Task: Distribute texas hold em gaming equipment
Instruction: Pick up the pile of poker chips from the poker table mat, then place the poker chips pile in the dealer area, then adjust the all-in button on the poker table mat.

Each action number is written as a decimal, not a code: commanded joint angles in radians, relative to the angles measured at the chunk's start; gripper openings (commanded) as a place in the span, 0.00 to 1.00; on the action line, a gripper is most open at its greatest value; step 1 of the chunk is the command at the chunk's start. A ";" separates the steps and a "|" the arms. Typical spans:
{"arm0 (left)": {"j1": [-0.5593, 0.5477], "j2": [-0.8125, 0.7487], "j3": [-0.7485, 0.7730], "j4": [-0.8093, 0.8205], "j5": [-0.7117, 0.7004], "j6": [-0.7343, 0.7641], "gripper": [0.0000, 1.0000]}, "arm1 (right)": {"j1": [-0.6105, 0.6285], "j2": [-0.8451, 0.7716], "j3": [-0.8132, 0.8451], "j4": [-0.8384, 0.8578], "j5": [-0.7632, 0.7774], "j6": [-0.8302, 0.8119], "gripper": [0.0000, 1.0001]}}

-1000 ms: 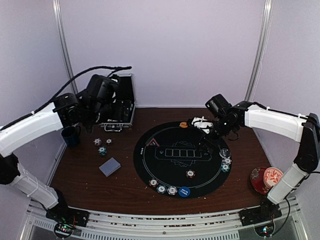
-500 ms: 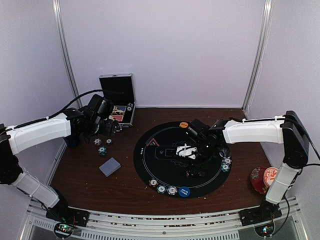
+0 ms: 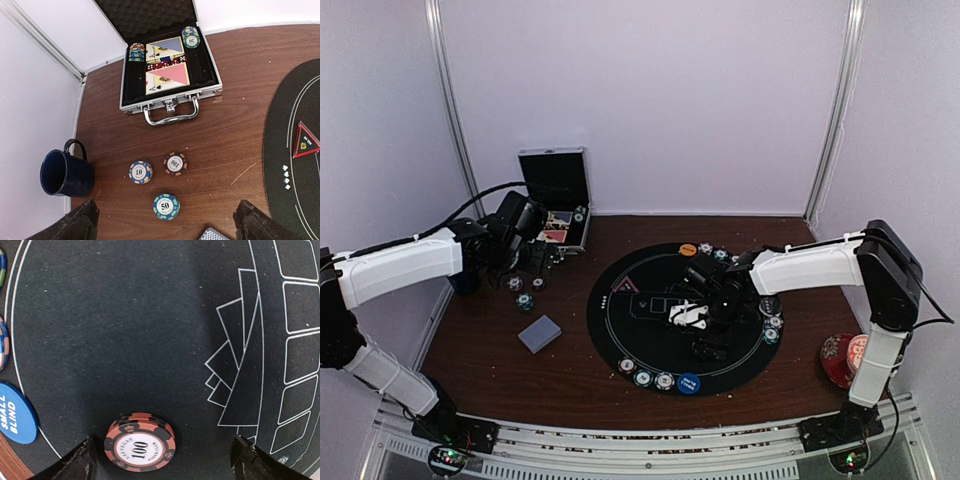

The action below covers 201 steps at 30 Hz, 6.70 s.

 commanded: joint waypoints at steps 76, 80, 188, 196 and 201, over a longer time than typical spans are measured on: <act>0.008 0.056 0.002 0.031 0.045 0.010 0.98 | -0.271 -0.350 -0.387 -0.026 -0.014 -0.063 0.24; 0.007 0.062 0.002 0.029 0.046 0.012 0.98 | -0.285 -0.353 -0.392 -0.017 -0.007 -0.062 0.24; 0.010 0.155 -0.149 -0.116 0.461 0.235 0.98 | -0.068 -0.283 0.003 0.243 0.130 0.234 1.00; 0.024 0.181 -0.152 -0.116 0.450 0.223 0.98 | -0.056 -0.266 0.026 0.252 0.104 0.249 1.00; 0.041 0.162 -0.150 -0.111 0.462 0.225 0.98 | -0.060 -0.162 0.141 0.184 0.068 0.259 1.00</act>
